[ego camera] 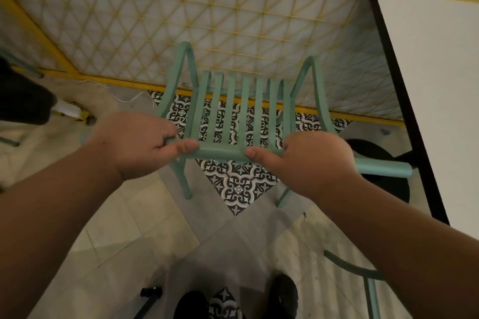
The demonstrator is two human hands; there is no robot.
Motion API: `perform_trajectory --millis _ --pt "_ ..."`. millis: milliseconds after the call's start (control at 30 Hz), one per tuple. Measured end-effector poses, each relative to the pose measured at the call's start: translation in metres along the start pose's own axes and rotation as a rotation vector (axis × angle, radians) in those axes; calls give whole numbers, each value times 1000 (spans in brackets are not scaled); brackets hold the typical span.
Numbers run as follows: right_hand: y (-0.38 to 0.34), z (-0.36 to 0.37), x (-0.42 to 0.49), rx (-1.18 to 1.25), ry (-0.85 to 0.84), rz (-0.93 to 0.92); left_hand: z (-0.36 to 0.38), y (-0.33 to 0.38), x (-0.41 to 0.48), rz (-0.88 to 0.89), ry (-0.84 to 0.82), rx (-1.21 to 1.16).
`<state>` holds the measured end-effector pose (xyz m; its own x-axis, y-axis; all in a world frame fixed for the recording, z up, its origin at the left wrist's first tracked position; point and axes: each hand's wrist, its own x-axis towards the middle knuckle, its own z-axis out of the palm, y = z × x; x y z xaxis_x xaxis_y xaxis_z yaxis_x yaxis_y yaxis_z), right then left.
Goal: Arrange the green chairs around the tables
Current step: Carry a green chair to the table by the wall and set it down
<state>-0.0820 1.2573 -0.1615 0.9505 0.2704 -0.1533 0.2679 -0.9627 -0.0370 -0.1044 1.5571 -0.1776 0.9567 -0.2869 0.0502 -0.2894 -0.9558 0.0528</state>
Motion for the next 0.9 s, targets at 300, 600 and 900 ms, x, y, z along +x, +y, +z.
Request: perform_trajectory --millis 300,600,900 --pt "-34 -1 -2 43 -51 -87 -3 -53 13 -27 -77 -72" --pt "-50 4 6 119 -43 -108 -4 -83 31 -51 -141 -39" --pt "22 -5 -16 340 -270 -43 0 -63 28 -266 -78 139"
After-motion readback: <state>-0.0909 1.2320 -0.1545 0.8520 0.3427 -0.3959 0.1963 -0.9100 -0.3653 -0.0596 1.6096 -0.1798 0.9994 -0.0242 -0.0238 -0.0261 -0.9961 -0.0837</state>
